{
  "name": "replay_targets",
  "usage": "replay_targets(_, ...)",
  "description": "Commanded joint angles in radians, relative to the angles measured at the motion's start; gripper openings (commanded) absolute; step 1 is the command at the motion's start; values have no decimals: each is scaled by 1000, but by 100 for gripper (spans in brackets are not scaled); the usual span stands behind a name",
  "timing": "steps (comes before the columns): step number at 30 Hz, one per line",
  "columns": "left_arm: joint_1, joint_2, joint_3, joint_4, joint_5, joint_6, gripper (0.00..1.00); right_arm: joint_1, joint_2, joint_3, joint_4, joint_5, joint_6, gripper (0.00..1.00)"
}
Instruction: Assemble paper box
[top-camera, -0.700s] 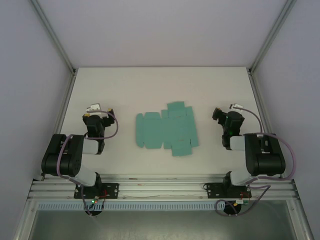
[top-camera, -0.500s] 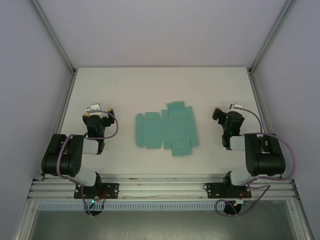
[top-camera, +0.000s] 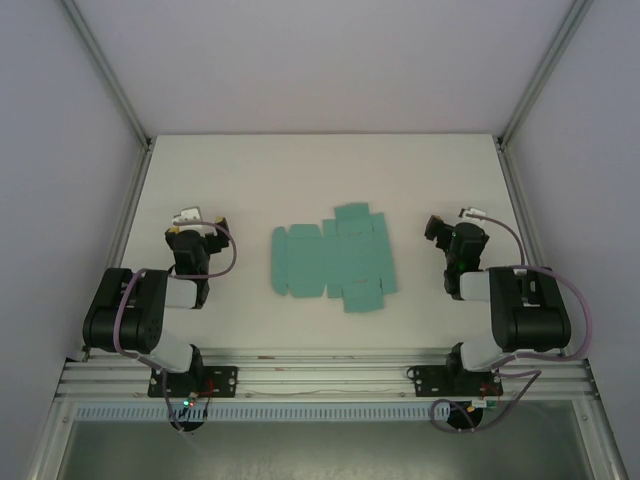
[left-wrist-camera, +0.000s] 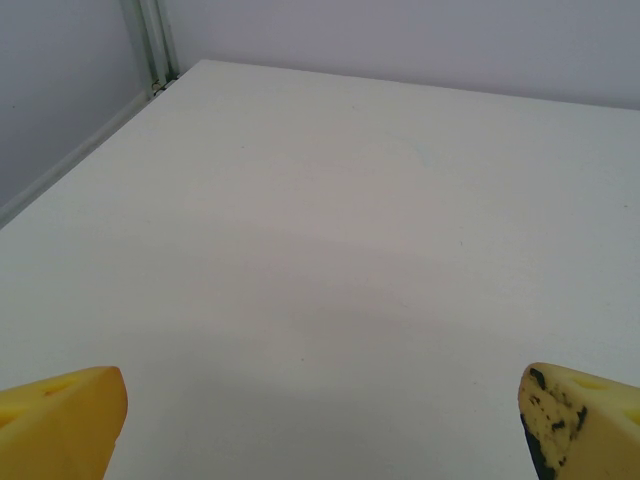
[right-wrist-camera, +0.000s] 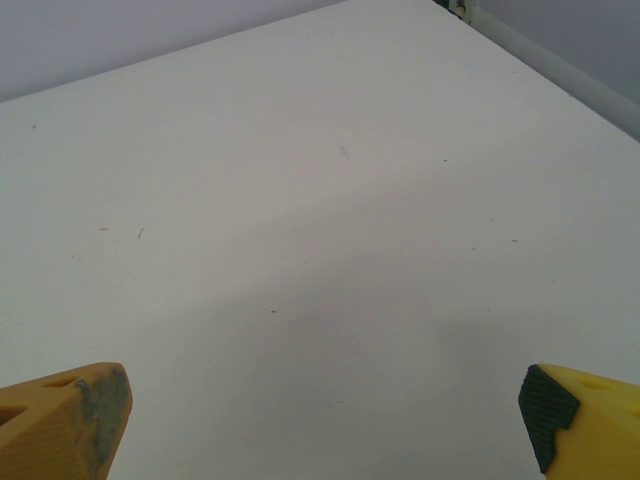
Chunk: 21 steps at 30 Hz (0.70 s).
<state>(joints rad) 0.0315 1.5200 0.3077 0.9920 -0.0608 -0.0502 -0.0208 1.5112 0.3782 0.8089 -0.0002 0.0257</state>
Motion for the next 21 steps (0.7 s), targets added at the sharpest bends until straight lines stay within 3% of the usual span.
replay_targets(1,-7,-8,17,3,-12,21,100,0,-14,13,16,13,10,100)
replay_targets(5,-7,-14,17,13,-13,25,100,-1,-16,13,19,19,11,100)
replay_targets(8,-7,-100,69,-164,-12,20,100,0,-62,35,-50,43,19,100)
replay_targets(14,-7,-303,164,-539,-24,-130,100,8,-242,218,-513,49,99,100)
replay_targets(21,-76,-445,201,-789,158,-350,100,159,-389,330,-853,-95,242,99)
